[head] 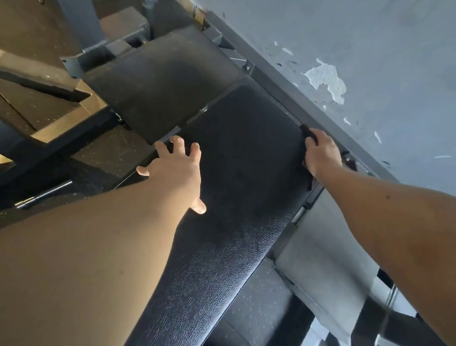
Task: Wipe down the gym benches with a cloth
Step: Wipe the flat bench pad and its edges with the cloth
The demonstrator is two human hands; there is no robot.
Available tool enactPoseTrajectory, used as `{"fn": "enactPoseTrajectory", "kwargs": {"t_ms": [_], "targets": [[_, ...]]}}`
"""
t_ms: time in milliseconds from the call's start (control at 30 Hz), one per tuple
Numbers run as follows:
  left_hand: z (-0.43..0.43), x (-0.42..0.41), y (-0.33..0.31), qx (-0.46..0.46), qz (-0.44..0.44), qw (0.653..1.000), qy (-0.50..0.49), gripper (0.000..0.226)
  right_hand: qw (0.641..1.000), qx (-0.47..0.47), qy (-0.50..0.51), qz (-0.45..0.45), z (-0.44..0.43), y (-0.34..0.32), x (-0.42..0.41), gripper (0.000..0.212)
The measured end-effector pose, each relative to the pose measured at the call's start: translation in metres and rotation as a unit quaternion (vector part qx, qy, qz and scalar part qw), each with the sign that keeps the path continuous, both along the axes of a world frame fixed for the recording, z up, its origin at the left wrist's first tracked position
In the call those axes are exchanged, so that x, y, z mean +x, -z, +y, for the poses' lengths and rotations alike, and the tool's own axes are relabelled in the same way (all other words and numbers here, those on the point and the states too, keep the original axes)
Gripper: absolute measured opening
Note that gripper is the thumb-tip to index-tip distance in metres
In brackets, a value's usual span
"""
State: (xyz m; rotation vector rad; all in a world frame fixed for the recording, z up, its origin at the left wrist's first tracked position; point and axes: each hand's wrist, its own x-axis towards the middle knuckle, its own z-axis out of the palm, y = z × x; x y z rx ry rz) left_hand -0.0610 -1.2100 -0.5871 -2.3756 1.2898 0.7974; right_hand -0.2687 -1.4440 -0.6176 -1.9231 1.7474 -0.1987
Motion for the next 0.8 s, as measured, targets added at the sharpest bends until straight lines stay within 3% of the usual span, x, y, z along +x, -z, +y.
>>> {"fn": "enactPoseTrajectory", "kwargs": {"t_ms": [133, 300, 600, 800], "targets": [[0.001, 0.0, 0.0, -0.002, 0.001, 1.0, 0.0, 0.144, 0.995, -0.003, 0.083, -0.054, 0.003, 0.007, -0.024, 0.035], [0.001, 0.001, 0.003, -0.004, -0.001, 1.0, 0.001, 0.144, 0.964, 0.035, 0.233, -0.125, 0.016, 0.022, -0.046, 0.03], [0.001, 0.0, 0.003, -0.003, -0.001, 1.0, 0.002, 0.144, 0.989, 0.018, 0.134, -0.05, -0.011, 0.004, 0.024, 0.033], [-0.004, 0.002, 0.002, 0.006, 0.007, 1.0, 0.004, 0.145, 0.995, 0.047, 0.062, -0.067, -0.019, -0.003, 0.095, 0.032]]}}
